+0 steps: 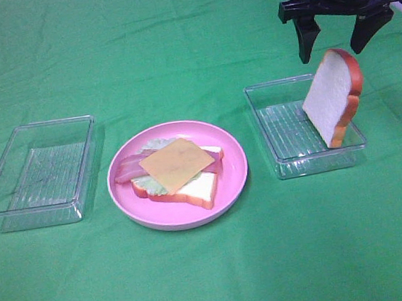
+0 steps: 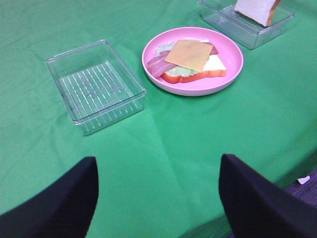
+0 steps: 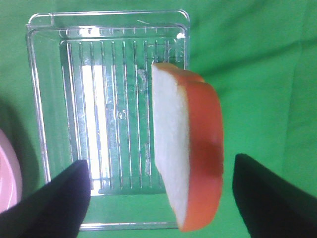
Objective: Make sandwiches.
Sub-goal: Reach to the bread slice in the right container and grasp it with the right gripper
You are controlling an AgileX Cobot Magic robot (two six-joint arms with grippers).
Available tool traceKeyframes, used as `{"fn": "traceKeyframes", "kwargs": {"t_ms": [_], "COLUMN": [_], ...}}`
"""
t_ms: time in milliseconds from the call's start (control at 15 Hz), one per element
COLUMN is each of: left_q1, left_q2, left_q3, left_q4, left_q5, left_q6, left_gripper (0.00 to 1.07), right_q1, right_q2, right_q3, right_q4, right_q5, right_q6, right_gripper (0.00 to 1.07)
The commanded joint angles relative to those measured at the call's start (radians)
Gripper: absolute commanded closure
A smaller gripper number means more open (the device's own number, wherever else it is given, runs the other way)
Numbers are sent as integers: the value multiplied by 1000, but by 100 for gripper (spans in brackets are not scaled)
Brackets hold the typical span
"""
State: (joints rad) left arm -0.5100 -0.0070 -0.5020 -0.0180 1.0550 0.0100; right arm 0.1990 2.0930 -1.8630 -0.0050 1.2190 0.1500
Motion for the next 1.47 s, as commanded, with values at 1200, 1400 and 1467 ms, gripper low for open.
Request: {"fn": "traceKeyframes", "kwargs": {"t_ms": [1200, 1400, 1467], "left_q1": [-3, -3, -3], "left_q2": [-18, -18, -18], "left_q3": [3, 3, 3], "left_q4": [-9, -9, -9], "left_q5": [-10, -10, -10], "left_q6": [-1, -1, -1], "left_gripper": [40, 40, 40], "right_q1": [-24, -24, -24], "right_q2": [18, 8, 3], "right_q3": [88, 88, 88], "right_q4": [-46, -45, -45], "right_q5": [40, 40, 40], "right_q6": [-50, -50, -50], "right_gripper": [101, 107, 107]}}
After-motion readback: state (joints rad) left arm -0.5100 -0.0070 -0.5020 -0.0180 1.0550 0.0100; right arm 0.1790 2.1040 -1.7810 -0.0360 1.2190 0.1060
